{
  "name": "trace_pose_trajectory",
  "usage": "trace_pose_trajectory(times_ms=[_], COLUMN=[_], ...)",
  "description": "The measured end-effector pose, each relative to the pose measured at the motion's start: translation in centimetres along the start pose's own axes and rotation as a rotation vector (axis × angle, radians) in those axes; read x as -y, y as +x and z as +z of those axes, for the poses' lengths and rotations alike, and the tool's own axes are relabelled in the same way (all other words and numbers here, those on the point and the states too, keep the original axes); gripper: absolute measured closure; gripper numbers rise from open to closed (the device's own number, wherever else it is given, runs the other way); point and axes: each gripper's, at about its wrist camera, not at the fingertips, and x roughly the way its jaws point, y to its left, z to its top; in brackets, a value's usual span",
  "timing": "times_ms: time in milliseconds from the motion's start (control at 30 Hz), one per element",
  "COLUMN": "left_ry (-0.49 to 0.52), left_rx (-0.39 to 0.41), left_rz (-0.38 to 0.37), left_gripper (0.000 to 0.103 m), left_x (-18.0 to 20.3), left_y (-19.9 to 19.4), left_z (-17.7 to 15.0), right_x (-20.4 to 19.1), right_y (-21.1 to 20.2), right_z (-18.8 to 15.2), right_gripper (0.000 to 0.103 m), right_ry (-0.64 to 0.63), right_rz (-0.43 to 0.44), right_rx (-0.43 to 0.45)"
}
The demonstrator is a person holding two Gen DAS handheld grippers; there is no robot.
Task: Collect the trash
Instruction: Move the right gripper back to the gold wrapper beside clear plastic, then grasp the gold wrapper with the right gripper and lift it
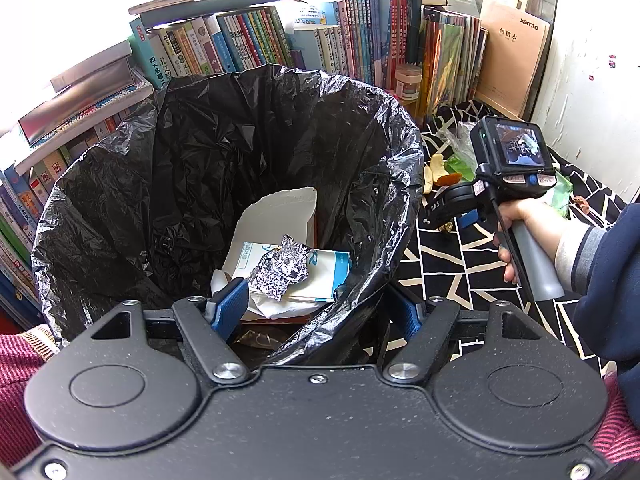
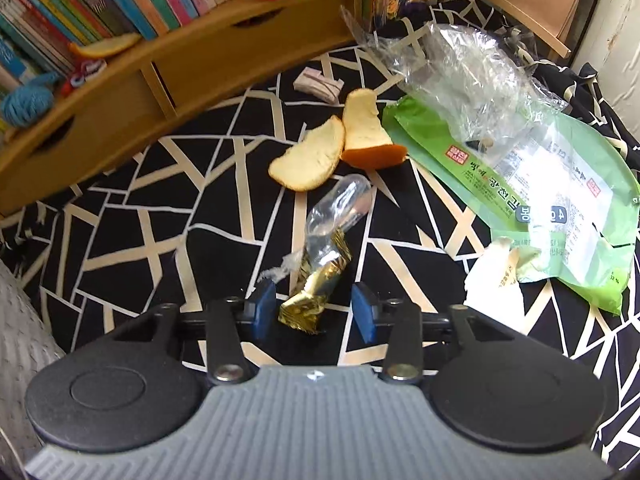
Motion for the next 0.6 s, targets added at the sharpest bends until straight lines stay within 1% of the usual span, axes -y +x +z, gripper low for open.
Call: trace_pose_trajectory(times_ms=[133, 367, 400, 433, 467, 500, 600], left_ry=[0.0, 0.0, 0.0, 0.0, -0.001, -0.001, 0.0], left_rx=[0.0, 0.0, 0.0, 0.0, 0.0, 0.0, 0.0], left_rz=[0.0, 0.0, 0.0, 0.0, 0.0, 0.0, 0.0], left_gripper=[0.031, 0.031, 0.031, 0.031, 0.031, 0.031, 0.031], left_x=[0.0, 0.0, 0.0, 0.0, 0.0, 0.0, 0.0], left_y=[0.0, 0.0, 0.0, 0.0, 0.0, 0.0, 0.0], left_z=[0.0, 0.0, 0.0, 0.0, 0.0, 0.0, 0.0], right_x=[0.1, 0.3, 0.3, 0.2, 0.1, 0.0, -0.3], right_y=[0.2, 0.6, 0.5, 0.5, 0.3, 0.2, -0.5], right_z=[-0.3, -0.4, -0.4, -0.4, -0.4, -0.3, -0.1], right_gripper=[0.044, 0.044, 0.053, 0.067, 0.072, 0.074, 0.075], right_ry=[0.002, 0.018, 0.016, 0.015, 0.014, 0.011, 0.001], right_rz=[-0.012, 0.011, 0.007, 0.007, 0.005, 0.006, 0.013], right_rx=[0.012, 0.033, 0.031, 0.033, 0.036, 0.039, 0.063])
